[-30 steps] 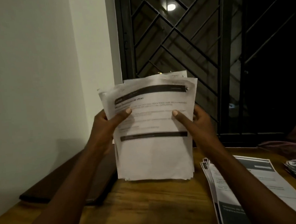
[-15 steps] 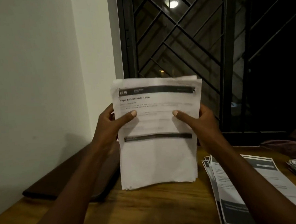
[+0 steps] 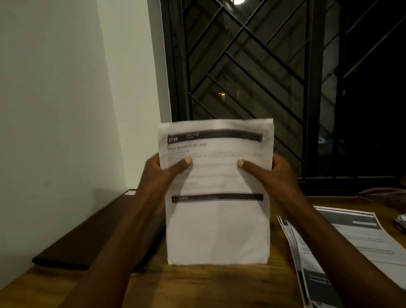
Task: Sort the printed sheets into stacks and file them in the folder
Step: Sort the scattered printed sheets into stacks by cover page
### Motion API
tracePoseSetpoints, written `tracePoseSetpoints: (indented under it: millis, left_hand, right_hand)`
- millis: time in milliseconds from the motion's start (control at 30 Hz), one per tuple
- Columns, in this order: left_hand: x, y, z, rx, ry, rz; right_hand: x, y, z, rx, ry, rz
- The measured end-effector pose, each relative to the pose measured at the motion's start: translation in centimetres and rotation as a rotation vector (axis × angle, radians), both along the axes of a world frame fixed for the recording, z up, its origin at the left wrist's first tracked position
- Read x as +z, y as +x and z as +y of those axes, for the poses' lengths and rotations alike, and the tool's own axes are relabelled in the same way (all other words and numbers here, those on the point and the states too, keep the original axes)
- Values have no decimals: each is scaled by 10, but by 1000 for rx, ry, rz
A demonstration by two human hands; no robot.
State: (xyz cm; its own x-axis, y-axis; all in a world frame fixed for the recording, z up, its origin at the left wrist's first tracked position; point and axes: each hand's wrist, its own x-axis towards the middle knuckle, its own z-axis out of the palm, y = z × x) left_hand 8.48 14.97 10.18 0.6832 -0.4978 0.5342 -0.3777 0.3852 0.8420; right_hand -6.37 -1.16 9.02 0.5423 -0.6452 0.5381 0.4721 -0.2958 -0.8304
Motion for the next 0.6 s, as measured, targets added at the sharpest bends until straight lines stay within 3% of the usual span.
tracePoseSetpoints:
  millis: [100,300,467,600]
  left_hand:
    - [-13,2,-3,14,32,78]
    - [4,3,-6,46,17,-28]
    - [-12,0,-7,-39,110,130]
    - [7,13,11,-320,207,263]
  right_hand:
    - [-7,3,4,-6,-20,10]
    - [7,7,1,-32,-37,7]
    - [-4,12,-1,-32,-7,78]
    - [16,13,-14,133,67,148]
